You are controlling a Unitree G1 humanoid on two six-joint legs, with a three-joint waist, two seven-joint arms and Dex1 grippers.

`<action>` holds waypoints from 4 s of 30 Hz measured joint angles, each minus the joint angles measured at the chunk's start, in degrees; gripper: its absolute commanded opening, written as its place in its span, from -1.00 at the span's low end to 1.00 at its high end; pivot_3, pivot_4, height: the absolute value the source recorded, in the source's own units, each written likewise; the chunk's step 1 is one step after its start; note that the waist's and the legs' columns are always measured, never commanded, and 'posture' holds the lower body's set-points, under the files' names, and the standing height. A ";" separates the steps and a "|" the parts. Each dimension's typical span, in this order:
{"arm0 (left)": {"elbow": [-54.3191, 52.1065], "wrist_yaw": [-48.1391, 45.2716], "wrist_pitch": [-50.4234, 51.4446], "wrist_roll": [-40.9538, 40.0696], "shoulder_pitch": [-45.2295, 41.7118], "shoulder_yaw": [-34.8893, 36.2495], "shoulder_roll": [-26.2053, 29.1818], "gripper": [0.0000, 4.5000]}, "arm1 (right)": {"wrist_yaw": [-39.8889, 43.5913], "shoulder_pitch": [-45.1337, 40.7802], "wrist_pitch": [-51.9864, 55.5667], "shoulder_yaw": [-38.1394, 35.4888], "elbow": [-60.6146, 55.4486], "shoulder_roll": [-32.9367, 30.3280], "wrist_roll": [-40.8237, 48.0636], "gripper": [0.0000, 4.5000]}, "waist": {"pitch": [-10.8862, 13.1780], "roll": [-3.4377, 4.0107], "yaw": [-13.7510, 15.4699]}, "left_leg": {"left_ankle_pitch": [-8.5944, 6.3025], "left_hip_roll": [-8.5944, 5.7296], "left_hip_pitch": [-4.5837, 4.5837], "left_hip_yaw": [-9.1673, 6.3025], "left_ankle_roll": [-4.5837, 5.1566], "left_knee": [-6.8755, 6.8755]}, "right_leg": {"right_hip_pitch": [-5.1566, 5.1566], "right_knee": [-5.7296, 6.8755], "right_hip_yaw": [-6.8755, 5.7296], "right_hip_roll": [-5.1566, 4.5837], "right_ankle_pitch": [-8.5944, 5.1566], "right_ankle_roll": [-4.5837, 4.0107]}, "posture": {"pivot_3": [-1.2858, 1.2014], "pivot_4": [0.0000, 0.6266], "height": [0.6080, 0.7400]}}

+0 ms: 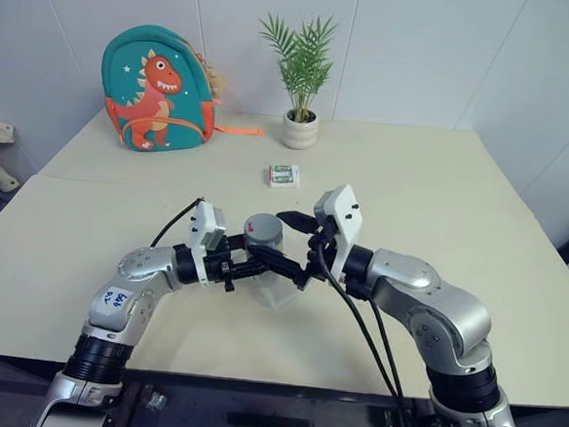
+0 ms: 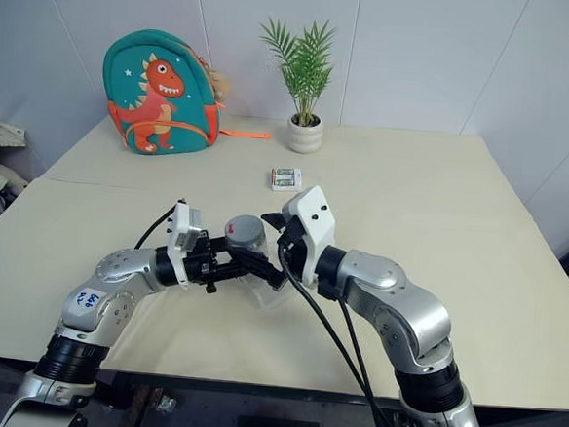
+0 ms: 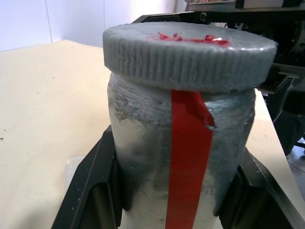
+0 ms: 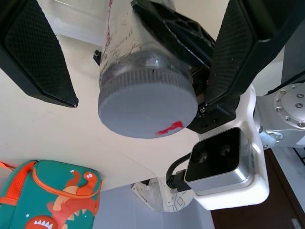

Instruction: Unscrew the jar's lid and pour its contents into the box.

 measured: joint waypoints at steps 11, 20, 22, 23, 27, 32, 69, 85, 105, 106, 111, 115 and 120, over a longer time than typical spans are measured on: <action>1.29 -0.44 -0.01 0.33 0.01 0.00 -0.33 -0.12 | -0.50 -0.30 -0.01 0.31 0.38 0.92 -1.06 0.82 | 0.00 0.00 0.02 | 0.00 0.00 0.00 0.00 0.01 0.00 | 0.00 0.00 0.00 0.00 0.00 0.00 | 0.03 -0.52 1.00; 1.28 -0.28 -0.11 0.43 0.02 0.09 -0.46 -0.12 | 0.26 -0.94 -0.10 0.88 1.20 1.02 -1.04 0.13 | 0.00 0.00 0.01 | 0.00 0.00 0.00 0.00 0.01 0.00 | 0.00 -0.01 0.00 0.00 0.00 0.00 | 0.03 -0.52 1.00; 1.28 -0.25 -0.23 0.43 0.02 0.20 -0.46 -0.12 | 0.60 -1.29 -0.10 0.85 1.55 1.03 -1.04 0.13 | 0.00 0.00 0.00 | 0.00 0.00 0.00 -0.01 0.01 0.00 | 0.00 0.00 0.00 0.00 0.00 0.00 | 0.03 -0.52 1.00; 1.29 -0.32 -0.35 0.44 0.02 0.27 -0.45 -0.12 | 0.84 -1.48 -0.10 0.82 1.73 1.01 -1.00 0.13 | 0.00 0.00 0.00 | 0.00 0.00 0.00 -0.01 0.01 0.00 | 0.00 0.00 0.00 0.00 0.00 0.00 | 0.03 -0.52 1.00; 1.39 -3.01 -0.76 -0.09 0.00 0.64 -0.70 -0.12 | 5.90 -2.66 -0.66 0.00 3.33 -0.56 0.25 0.13 | 0.00 0.00 0.08 | 0.00 0.00 -0.01 0.00 0.01 0.00 | 0.00 -0.02 0.00 0.00 0.00 0.00 | 0.03 -0.52 1.00; 1.36 -10.13 -0.10 -1.24 -0.72 -0.71 -0.51 -0.12 | 18.70 -4.37 -2.95 -0.68 6.25 -5.89 2.90 0.13 | 0.00 0.00 0.07 | -0.01 -0.01 -0.04 0.01 0.03 0.00 | 0.01 -0.06 -0.01 0.01 0.00 0.00 | 0.03 -0.52 1.00; -2.51 -16.69 1.29 -2.33 0.11 -2.51 0.96 -0.12 | 40.06 -8.62 -9.48 -4.53 16.86 -14.20 4.90 0.99 | 0.01 0.01 -0.83 | 0.01 0.00 -0.04 -0.01 0.01 0.01 | 0.01 -0.05 -0.01 -0.01 0.00 0.01 | 0.03 -0.52 1.00; 2.00 -13.66 -4.41 2.28 -1.97 -2.78 -1.18 -0.12 | 26.30 -6.72 -2.58 -0.93 9.53 -6.99 7.54 0.99 | 0.01 0.01 -0.99 | 0.02 -0.01 -0.03 -0.01 0.01 0.01 | 0.00 0.00 -0.01 -0.01 0.00 0.02 | 0.03 -0.52 1.00; 2.00 -12.44 -3.97 2.39 -1.99 -2.83 -1.36 -0.12 | 28.33 -6.96 -8.40 -0.75 13.98 -9.74 2.75 0.99 | 0.01 0.01 -0.99 | 0.02 -0.01 -0.03 -0.01 0.02 0.01 | -0.01 0.02 -0.01 0.00 0.00 0.02 | 0.03 -0.52 1.00; 2.07 -12.32 -3.93 2.40 -2.00 -2.83 -1.36 -0.12 | 28.75 -6.78 -8.74 -0.97 14.03 -10.44 2.81 0.99 | 0.01 0.01 -0.98 | 0.02 -0.01 -0.03 -0.01 0.02 0.01 | -0.01 0.02 -0.01 0.00 0.00 0.02 | 0.03 -0.52 1.00; 2.56 -12.50 -3.68 2.51 -1.97 -2.69 -1.10 -0.12 | 29.87 -5.49 -9.94 -5.45 16.67 -15.01 2.91 0.99 | 0.01 0.01 -0.86 | 0.03 -0.04 -0.03 0.00 0.03 0.02 | 0.01 0.00 -0.01 -0.02 0.01 0.03 | 0.03 -0.52 1.00; 2.27 -13.26 -3.96 2.37 -1.99 -2.71 -1.13 -0.12 | 29.25 -3.49 -10.07 -7.47 20.34 -16.52 1.56 0.99 | 0.03 0.03 -1.08 | 0.03 -0.02 -0.03 0.02 0.03 0.02 | 0.00 0.01 0.01 0.00 0.01 0.03 | 0.03 -0.52 1.00; 2.28 -13.61 -4.15 2.39 -1.99 -2.70 -0.99 -0.12 | 29.94 -2.78 -9.42 -9.03 19.29 -16.53 3.52 0.99 | 0.06 0.08 -1.01 | 0.03 0.00 -0.03 0.03 0.03 0.02 | -0.01 0.03 0.02 0.00 0.01 0.03 | 0.03 -0.52 1.00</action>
